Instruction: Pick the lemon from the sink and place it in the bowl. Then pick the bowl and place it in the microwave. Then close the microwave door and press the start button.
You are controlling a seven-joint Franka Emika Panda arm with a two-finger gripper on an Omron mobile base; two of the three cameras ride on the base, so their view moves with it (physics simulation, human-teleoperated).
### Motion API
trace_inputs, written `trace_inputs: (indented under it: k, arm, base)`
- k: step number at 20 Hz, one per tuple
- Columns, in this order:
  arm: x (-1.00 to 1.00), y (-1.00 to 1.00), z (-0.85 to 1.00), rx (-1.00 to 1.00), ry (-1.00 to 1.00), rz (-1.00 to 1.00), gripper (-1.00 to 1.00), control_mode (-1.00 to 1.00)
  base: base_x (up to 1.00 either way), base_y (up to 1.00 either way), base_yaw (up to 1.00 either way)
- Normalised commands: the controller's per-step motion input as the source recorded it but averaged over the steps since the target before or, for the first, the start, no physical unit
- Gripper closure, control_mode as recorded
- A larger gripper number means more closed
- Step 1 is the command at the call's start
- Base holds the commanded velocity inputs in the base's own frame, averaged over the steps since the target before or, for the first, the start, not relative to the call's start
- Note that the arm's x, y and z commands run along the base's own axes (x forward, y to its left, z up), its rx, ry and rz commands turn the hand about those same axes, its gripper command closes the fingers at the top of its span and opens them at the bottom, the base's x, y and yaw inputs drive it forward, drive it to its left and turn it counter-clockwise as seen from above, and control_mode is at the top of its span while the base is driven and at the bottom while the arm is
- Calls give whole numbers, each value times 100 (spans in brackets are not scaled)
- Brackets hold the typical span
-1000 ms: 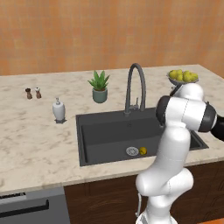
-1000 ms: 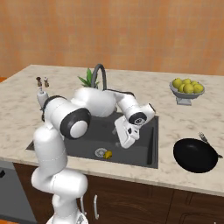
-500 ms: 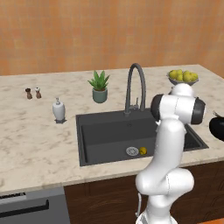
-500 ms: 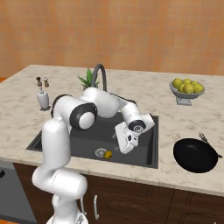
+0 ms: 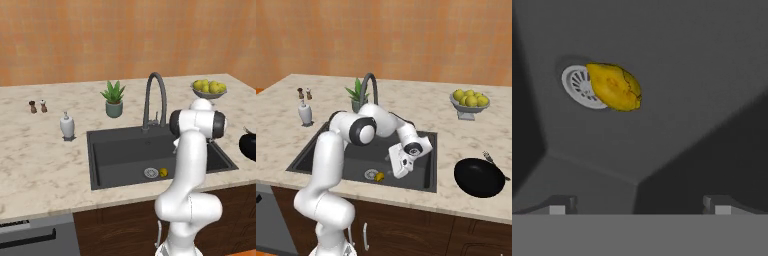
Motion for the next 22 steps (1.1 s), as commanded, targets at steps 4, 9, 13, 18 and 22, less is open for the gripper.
trace_inputs:
  k: [4,9,13,18,22]
  arm:
    - [42,0,-39,2,3,0,-100,-100]
    - [37,17,-36,0,1,-1,-100,-100]
    - [25,9,-40,0,4,0,-100,-100]
    - [30,0,-54,0,2,0,-100,-100]
    - [28,0,-47,0,0,0,-100,-100]
  base:
    - [0,0,0]
    - [0,0,0]
    - [0,0,0]
    - [0,0,0]
    - [0,0,0]
